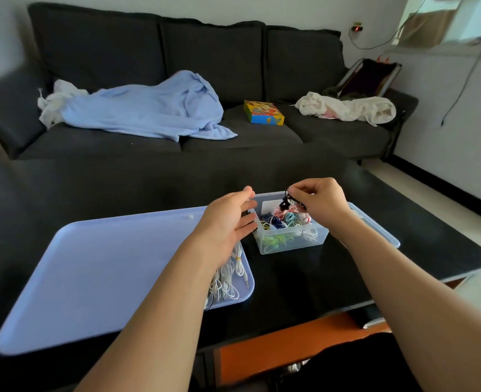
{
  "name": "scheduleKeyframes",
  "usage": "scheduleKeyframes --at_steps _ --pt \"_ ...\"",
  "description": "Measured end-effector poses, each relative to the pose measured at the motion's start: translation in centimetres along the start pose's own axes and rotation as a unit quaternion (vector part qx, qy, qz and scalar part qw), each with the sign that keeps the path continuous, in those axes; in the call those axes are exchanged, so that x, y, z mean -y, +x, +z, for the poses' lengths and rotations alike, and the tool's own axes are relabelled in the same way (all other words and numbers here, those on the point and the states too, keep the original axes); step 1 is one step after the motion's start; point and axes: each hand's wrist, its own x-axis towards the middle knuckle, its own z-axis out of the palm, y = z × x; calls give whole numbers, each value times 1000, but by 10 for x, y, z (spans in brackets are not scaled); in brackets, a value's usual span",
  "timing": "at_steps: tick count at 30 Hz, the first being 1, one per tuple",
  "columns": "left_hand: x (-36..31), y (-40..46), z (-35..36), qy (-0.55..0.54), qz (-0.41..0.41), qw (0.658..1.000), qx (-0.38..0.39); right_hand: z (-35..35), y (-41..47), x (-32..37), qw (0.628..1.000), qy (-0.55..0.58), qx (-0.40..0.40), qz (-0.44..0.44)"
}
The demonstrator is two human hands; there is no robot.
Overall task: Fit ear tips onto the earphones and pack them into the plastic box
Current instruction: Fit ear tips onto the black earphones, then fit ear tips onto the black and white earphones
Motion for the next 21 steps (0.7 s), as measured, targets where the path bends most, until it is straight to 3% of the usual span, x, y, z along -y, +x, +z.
scheduleKeyframes --at_steps 6,12,16,19,21 --pt "2 4 -22 91 24 995 -46 0 10 -8 996 -62 11 -64" --pt "4 6 -42 175 44 982 -56 5 14 -19 975 -186 96 -78" --pt "5 6 -54 256 53 962 -78 13 9 -10 928 -299 216 -49" --pt "7 4 -69 333 48 938 -82 19 5 -1 908 -361 213 -17" --pt "6 3 -82 381 56 918 -93 22 -1 15 899 -403 170 -31"
